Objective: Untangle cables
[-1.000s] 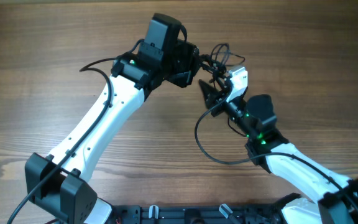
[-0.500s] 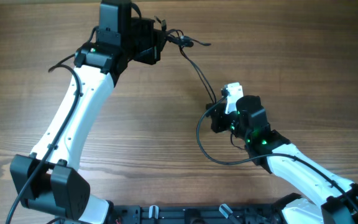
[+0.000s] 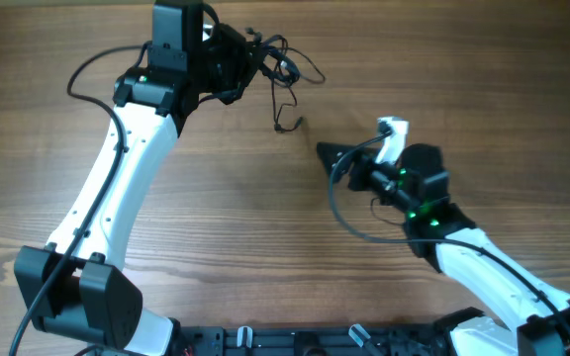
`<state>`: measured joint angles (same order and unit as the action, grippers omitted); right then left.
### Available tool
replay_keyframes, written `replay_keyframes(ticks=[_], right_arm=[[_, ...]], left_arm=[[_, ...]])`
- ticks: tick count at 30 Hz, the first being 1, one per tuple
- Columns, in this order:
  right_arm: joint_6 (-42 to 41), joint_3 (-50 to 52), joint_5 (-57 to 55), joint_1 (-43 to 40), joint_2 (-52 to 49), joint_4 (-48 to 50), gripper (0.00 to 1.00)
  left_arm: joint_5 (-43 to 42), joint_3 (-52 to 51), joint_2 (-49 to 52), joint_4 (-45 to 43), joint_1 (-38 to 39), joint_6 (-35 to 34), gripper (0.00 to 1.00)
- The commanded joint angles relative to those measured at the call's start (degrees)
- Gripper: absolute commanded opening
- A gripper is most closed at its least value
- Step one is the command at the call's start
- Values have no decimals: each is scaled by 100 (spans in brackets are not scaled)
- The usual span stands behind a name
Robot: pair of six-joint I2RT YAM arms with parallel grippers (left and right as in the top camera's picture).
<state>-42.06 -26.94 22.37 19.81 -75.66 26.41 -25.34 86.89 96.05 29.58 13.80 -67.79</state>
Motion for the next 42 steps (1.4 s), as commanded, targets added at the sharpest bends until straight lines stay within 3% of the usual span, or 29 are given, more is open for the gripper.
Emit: replay_keyframes(ticks=[1,3,5,10,12,14,16,18,19,23,26,29,31,32,33,36,39,42], right_arm=[[-1244,4,1499,-776,168,361,100],[-1674,4,2083,-1137,168,763,100],[-1991,4,2736,-1423,164,1453,85],[-2498,4,2699,-1414,162,1622,79],[-2608,4,2520,-1285,162,1620,66],[-2544,4,2236,-1027,153,1596,62],[-1893,4,1921,-953,59,1591,79],[-640,4,1626,-953,-24,1539,89],[129,4,1425,-953,-74,1364,89],[1510,4,1156,-953,-302,1060,90],[1674,4,975,-953,-636,1471,90],[1659,4,1067,-949,-901,1956,79],[1655,4,1069,-949,-940,1989,54],[1637,4,1202,-949,-938,2013,19],[1499,4,1357,-960,-938,2026,4],[341,4,2667,-1270,-920,2194,4],[-846,4,4444,-1941,-920,2476,4],[-1934,4,5222,-2518,-920,2730,5]], left_arm=[[-1051,33,9,2,-26,2618,4],[-1169,33,9,157,-26,3150,4],[-1167,33,9,310,-26,3314,4],[-1174,33,9,323,146,3171,4],[-1172,33,9,310,319,2903,4],[-1172,33,9,203,496,2712,4],[-1172,33,9,98,597,2704,4],[-1176,33,9,105,573,2706,4],[-1250,33,7,101,520,2704,4],[-2459,33,7,103,214,2702,4],[-2975,33,7,103,245,2699,4],[-3239,33,7,105,247,2680,4],[-3276,33,7,107,247,2682,4],[-3270,33,7,105,247,2682,4],[-3204,33,7,105,247,2686,4],[-2387,33,7,142,247,2796,4],[-1495,33,7,380,247,3480,4],[-1084,33,9,496,256,4063,4]])
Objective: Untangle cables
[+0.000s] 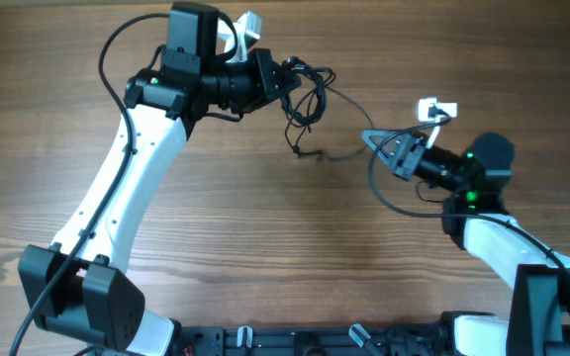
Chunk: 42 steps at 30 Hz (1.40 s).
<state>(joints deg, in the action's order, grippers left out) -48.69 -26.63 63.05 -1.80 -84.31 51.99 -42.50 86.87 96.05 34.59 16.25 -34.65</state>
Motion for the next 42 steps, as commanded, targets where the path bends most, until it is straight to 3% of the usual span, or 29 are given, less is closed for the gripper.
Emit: replay_keyframes(ticks=[1,7,12,20,25,35,42], right_arm=[[-1746,-26,1134,-391,-55,299,4],[-3589,-26,-131,-361,-55,2175,4],[-3091,-26,-1392,-151,-55,2382,4],[-2787,-26,-1965,79,-57,2382,5],[-3467,-28,-2277,81,-57,2385,4],[-3069,-26,-2544,730,-61,1930,4],[-3407,-44,-3368,730,-61,2603,4]], left_arm=[[662,35,7,-4,42,750,4],[1113,35,9,2,817,1069,4],[1263,35,9,-2,1436,1064,4],[1263,35,9,-20,1655,723,4],[1263,35,9,-22,1655,721,4],[1261,35,9,-358,1655,264,4],[1368,35,52,-302,1692,271,4]])
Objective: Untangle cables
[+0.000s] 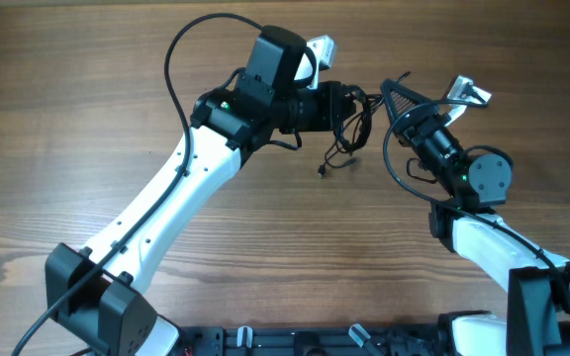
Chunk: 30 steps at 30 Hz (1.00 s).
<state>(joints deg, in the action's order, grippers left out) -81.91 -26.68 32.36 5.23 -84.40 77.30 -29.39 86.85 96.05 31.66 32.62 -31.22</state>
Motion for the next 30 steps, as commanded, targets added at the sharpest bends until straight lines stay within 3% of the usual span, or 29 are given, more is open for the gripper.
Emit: replay_keyframes(ticks=[1,5,10,12,17,19,22,25,28,30], right_arm=[[-219,-44,-463,-2,-52,94,4],[-350,-44,-114,24,-52,-186,4],[446,-42,203,535,-52,-1731,4],[769,-42,210,706,-52,-1768,4],[883,-44,212,758,-52,-1434,6],[1241,-44,682,776,-52,-1486,9],[1821,-44,1095,778,-52,-1523,24],[2686,-44,1410,778,-52,-1993,46],[3213,-44,1403,776,-52,-2575,59],[3464,-44,1405,750,-52,-2597,76]], left_arm=[[153,37,52,44,63,-72,4],[225,37,52,20,72,-129,4],[236,37,52,-433,76,-1491,4],[409,37,52,-426,76,-1884,4],[748,37,52,-280,76,-1917,4],[1088,37,52,-350,76,-2382,4],[1606,37,52,-369,74,-3005,4],[1856,37,50,-459,70,-3685,4],[1856,37,50,-546,70,-3703,4],[1858,37,50,-531,70,-3703,4]])
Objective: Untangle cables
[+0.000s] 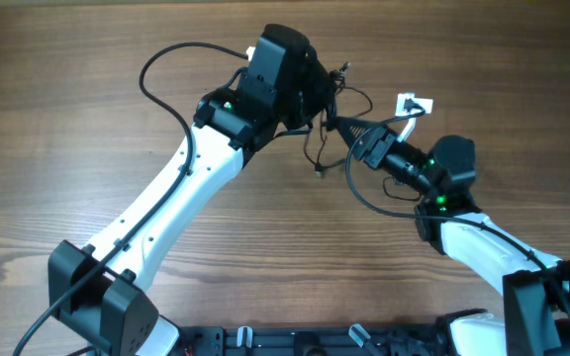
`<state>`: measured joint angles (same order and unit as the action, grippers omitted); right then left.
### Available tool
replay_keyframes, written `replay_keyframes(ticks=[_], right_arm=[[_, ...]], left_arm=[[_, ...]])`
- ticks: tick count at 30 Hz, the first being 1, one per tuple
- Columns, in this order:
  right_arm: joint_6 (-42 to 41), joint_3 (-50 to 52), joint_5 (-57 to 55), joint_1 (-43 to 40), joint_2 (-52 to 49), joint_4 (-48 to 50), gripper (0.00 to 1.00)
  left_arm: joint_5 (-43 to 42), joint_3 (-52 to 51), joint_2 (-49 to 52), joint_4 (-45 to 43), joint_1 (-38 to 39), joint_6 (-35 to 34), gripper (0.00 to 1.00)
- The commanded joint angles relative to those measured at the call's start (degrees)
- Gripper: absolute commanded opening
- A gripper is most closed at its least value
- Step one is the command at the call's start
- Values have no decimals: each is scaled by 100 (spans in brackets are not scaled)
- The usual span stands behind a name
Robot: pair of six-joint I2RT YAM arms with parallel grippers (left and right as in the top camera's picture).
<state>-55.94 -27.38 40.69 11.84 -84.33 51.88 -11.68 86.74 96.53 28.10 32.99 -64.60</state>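
Note:
A tangle of thin black cables (336, 97) hangs at the top centre of the overhead view. One loose end (319, 166) dangles toward the table. My left gripper (317, 97) is mostly hidden under its own wrist and is shut on the tangle from the left. My right gripper (332, 123) points up-left, its tips at the lower right edge of the tangle. Its fingers look closed on a strand there. A black loop of the right arm's own cable (356, 188) curves below it.
The wooden table (87, 119) fills the view. The left arm (166, 198) runs diagonally from the bottom left. The right arm (463, 232) comes in from the bottom right. Arm bases and a black rail (295, 341) sit along the front edge.
My left gripper has moved a little to the left and back with the tangle. My right gripper has swung from the tangle's right side, pointing up, to reach in at its lower right edge.
At first my left gripper held the tangle at the back left while the right gripper was well apart at mid-right. Moment by moment the left arm carried the tangle rightward. The right gripper rose beside it and now meets it.

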Motion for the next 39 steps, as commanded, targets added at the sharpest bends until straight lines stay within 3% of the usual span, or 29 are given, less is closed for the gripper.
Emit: replay_keyframes(ticks=[1,7,10,13,17,20,24,27,28,30,33,37,39], right_arm=[[909,26,564,70,-59,-17,98],[997,28,535,-149,-59,-52,100],[1818,74,706,-39,-59,-699,100],[2385,162,321,293,-59,-807,100],[3191,162,-2337,1071,-59,-446,100],[2662,160,-3757,1307,-59,-118,91],[2527,157,-3759,1307,-59,157,90],[2426,157,-2218,1307,-59,-197,87],[2457,157,-1703,1307,-59,-645,100],[2861,157,-1316,1305,-52,-997,100],[3040,157,-1670,1300,11,-675,100],[3029,157,-3318,1307,168,-271,100],[2997,157,-3451,1307,168,-188,100]], left_arm=[[87,48,2,-175,33,-365,4],[184,48,2,-164,-70,-1008,4],[551,48,2,-111,-129,-2881,4],[728,48,2,-50,-127,-3626,4],[723,48,2,66,-122,-3663,4],[726,48,2,251,-68,-3661,4],[728,48,2,328,-59,-3652,4],[1117,48,2,227,-94,-3639,4],[1117,48,2,98,-149,-3639,4],[1117,48,2,85,-216,-3639,4],[1115,48,2,146,-214,-3637,4],[1115,48,2,256,-214,-3637,4],[1113,48,2,256,-208,-3637,4]])
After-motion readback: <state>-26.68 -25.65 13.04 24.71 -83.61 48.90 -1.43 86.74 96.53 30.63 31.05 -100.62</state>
